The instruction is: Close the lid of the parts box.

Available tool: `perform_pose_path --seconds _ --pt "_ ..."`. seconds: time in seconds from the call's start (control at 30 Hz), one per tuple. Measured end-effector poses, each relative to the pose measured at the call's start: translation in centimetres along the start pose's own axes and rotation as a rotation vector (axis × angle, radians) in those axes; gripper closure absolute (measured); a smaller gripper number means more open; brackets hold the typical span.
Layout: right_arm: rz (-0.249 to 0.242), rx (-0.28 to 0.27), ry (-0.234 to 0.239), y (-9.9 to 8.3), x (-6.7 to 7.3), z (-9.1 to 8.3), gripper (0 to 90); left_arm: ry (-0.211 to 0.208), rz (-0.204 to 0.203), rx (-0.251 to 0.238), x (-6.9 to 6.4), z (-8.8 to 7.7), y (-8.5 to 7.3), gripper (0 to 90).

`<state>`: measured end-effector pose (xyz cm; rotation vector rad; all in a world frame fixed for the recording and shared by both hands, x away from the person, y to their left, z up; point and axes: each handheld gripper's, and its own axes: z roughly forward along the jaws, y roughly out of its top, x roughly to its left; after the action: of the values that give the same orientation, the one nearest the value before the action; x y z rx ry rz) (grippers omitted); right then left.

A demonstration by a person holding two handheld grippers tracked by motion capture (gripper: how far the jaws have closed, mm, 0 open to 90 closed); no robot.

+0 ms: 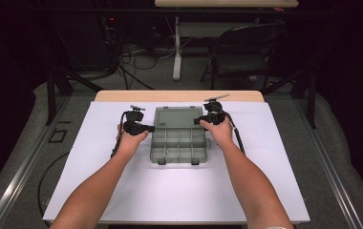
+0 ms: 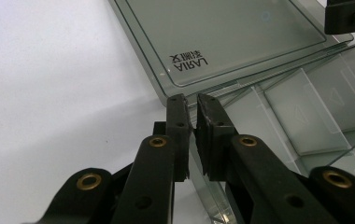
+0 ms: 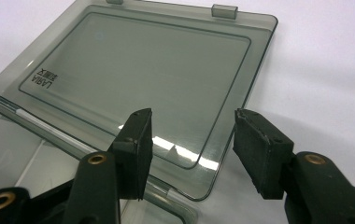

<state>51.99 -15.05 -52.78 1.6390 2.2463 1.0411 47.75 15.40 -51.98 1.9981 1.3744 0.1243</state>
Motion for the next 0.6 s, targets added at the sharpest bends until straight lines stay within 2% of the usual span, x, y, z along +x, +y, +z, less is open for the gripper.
perform_pose_path --seconds 0.6 --pt "0.032 0.021 0.009 -0.19 -0.28 0.46 45.0 0.009 0.008 0.003 -0.17 0.02 -0.01 83.8"
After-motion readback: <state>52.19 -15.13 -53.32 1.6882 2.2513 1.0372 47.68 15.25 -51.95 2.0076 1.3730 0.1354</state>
